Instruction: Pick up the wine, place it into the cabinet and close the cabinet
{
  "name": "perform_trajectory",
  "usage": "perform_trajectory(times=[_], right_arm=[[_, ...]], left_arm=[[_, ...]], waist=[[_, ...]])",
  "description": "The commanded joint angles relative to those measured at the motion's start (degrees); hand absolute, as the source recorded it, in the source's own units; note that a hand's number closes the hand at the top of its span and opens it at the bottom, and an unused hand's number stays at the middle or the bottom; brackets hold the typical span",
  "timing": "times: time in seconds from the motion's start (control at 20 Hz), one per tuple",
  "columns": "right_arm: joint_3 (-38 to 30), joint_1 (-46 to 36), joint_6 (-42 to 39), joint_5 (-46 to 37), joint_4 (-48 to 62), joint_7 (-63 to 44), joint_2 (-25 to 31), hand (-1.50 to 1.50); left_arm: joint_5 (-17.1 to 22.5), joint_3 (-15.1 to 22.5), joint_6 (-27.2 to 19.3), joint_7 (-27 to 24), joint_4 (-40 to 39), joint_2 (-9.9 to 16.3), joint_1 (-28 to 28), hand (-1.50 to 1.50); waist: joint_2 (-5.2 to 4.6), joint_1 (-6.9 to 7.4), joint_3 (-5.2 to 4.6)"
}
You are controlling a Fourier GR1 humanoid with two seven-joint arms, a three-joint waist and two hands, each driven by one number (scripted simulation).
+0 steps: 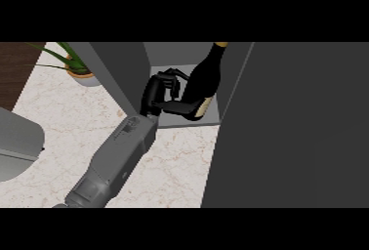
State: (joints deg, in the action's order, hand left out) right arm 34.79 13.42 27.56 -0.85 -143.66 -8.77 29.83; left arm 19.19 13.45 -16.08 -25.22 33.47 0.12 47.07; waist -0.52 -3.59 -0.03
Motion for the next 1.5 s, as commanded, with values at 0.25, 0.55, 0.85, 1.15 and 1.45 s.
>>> perform_trajectory(times=[0.25,0.55,0.85,1.15,1.45], right_arm=[[2.9,2.0,-1.4,2.0,-6.3,-1.0,-0.7,-1.5],[2.4,3.8,-3.1,3.8,-6.1,1.1,0.0,-1.5],[-2.5,4.8,-4.0,6.3,-6.9,1.3,1.1,-1.5],[1.1,5.4,-5.3,4.5,-5.4,5.2,0.0,-1.5],[1.3,5.8,-6.6,5.4,-6.7,4.8,0.5,-1.5]], left_arm=[[2.6,0.2,-4.1,-0.1,-13.1,-0.1,9.1,1.5],[6.8,-2.7,-4.9,0.1,-16.6,-0.1,12.3,1.5],[5.4,-4.9,-4.1,-2.7,-22.0,-0.1,14.3,1.5],[4.6,-5.6,-6.4,-5.2,-24.9,1.6,16.3,1.5],[2.5,-4.4,-8.5,-6.5,-27.5,3.7,17.8,-1.5]], waist=[[-0.61,-1.69,-0.06],[-0.86,-3.06,-0.02],[-1.09,-1.75,0.02],[-1.7,-3.65,-0.03],[-1.88,-3.94,-0.08]])
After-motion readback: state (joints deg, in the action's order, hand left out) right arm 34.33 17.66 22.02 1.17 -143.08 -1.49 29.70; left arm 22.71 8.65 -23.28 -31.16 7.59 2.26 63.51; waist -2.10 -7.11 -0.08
